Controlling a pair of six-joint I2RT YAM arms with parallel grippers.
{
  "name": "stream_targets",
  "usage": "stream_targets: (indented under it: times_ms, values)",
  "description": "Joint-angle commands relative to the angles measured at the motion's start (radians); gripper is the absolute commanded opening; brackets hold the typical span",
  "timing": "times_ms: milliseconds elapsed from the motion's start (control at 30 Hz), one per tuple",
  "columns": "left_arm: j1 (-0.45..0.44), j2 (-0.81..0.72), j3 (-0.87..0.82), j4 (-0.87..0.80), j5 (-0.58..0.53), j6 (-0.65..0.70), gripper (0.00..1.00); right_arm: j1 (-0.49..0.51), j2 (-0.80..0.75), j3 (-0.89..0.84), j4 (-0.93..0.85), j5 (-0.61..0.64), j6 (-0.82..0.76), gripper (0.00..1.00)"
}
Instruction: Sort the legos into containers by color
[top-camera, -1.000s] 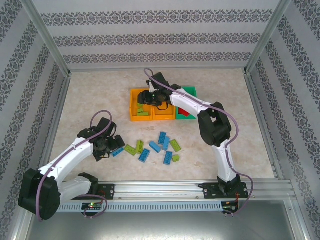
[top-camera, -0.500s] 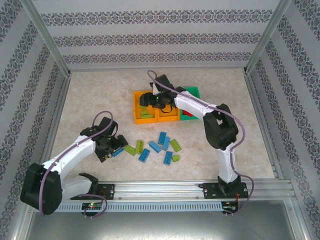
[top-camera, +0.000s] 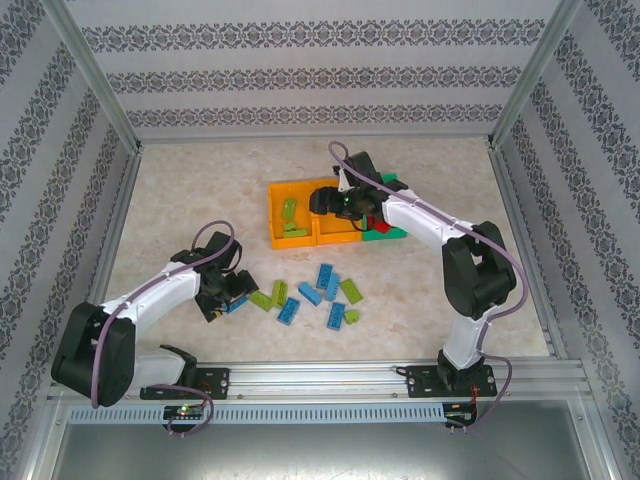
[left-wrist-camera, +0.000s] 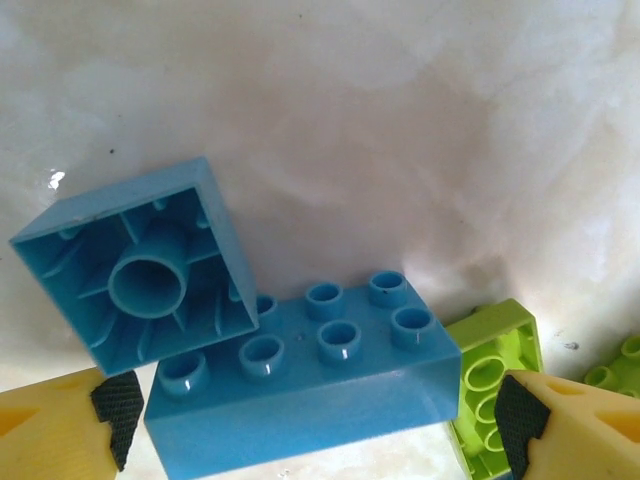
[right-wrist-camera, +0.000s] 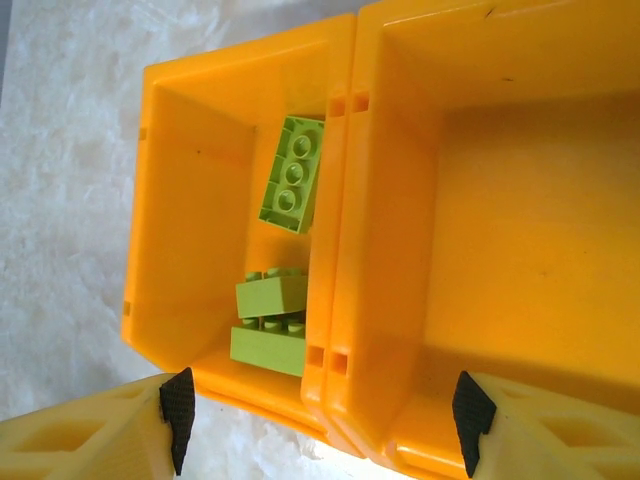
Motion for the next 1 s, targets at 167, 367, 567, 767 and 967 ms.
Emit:
stream_targets:
  times_ms: [167,367,567,767,967]
  values:
    - [0.000,0.016,0.029,0.026,-0.027,0.026,0.84,-0.043,-0.137,-0.161,0.012,0.061,-0.033,0.73]
    - [-0.002,-0.018,0.039,0.026,-0.028,0.021,0.71,-0.105,-0.251,-0.281,0.011,0.081,-0.046,0.74]
    - [-0.018,-0.058,0.087,0.012,-0.031,0.012,0.70,-0.157,-0.351,-0.403,-0.019,0.100,-0.076,0.75]
    - [-0.078,-0.005,0.260,0.043,-0.027,0.015,0.70,-0.158,-0.429,-0.526,-0.029,0.099,-0.082,0.75]
    - [-0.113,0.196,0.548,0.097,0.034,0.088,0.70,-0.153,-0.514,-0.644,-0.026,0.125,-0.055,0.75]
